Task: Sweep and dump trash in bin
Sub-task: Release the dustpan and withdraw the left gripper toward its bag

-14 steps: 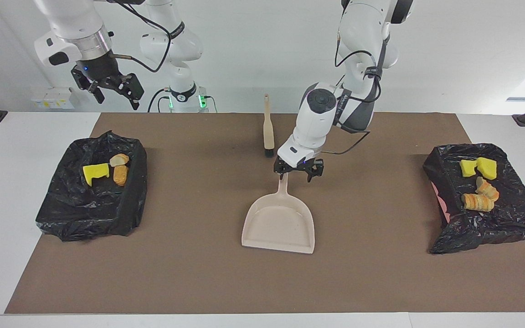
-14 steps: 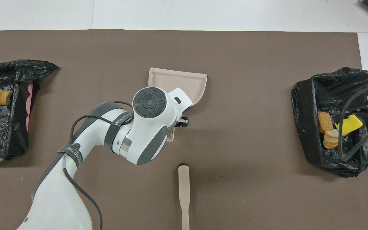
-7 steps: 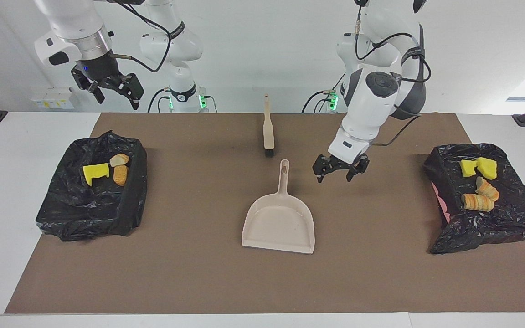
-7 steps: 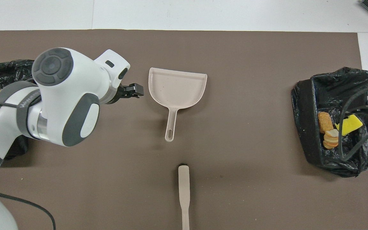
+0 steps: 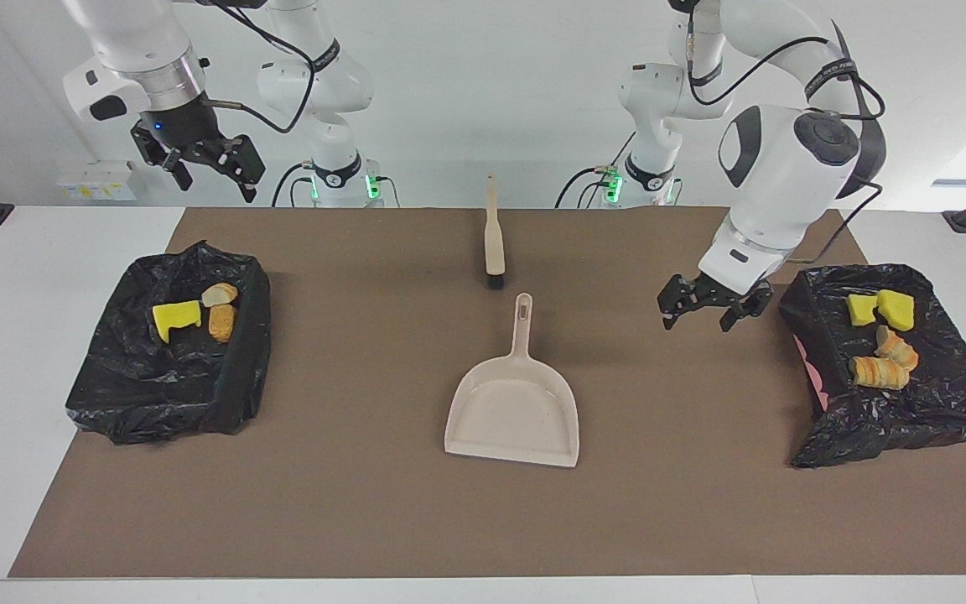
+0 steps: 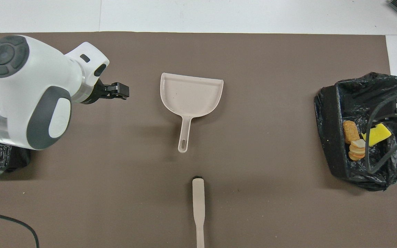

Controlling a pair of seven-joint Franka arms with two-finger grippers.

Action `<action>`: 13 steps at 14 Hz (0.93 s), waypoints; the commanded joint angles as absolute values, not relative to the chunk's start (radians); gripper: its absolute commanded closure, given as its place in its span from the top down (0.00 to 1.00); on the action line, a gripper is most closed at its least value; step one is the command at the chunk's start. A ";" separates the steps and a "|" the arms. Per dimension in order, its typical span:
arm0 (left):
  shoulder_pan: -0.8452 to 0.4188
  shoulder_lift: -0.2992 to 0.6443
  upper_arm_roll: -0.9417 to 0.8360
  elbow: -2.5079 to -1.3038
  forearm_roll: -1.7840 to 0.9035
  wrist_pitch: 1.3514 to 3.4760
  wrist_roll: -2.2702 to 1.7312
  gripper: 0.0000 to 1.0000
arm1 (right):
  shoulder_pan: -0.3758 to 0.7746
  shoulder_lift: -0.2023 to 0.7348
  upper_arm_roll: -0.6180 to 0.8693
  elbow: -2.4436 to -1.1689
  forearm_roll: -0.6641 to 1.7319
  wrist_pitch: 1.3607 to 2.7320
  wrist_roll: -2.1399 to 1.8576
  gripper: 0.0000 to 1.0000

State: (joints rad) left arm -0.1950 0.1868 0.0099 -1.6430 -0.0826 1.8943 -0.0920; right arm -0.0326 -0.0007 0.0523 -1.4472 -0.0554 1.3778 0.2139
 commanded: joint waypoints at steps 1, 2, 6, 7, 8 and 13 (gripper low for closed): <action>-0.127 0.187 0.006 -1.621 -0.095 1.816 0.001 1.00 | -0.041 -0.023 0.051 -1.474 -0.037 1.390 0.193 1.00; -0.095 0.186 0.006 -1.621 -0.092 1.798 0.047 1.00 | -0.041 -0.023 0.051 -1.474 -0.037 1.390 0.193 1.00; -0.020 0.183 0.008 -1.557 -0.089 1.715 0.161 1.00 | -0.041 -0.023 0.051 -1.474 -0.037 1.390 0.193 1.00; -0.018 0.172 0.002 -1.554 -0.086 1.715 0.146 1.00 | -0.041 -0.023 0.051 -1.474 -0.037 1.390 0.193 1.00; -0.018 0.158 0.005 -1.557 -0.086 1.713 0.117 1.00 | -0.041 -0.023 0.051 -1.476 -0.037 1.390 0.193 1.00; -0.024 0.083 0.017 -1.577 -0.086 1.697 0.011 1.00 | -0.041 -0.023 0.051 -1.474 -0.037 1.390 0.193 1.00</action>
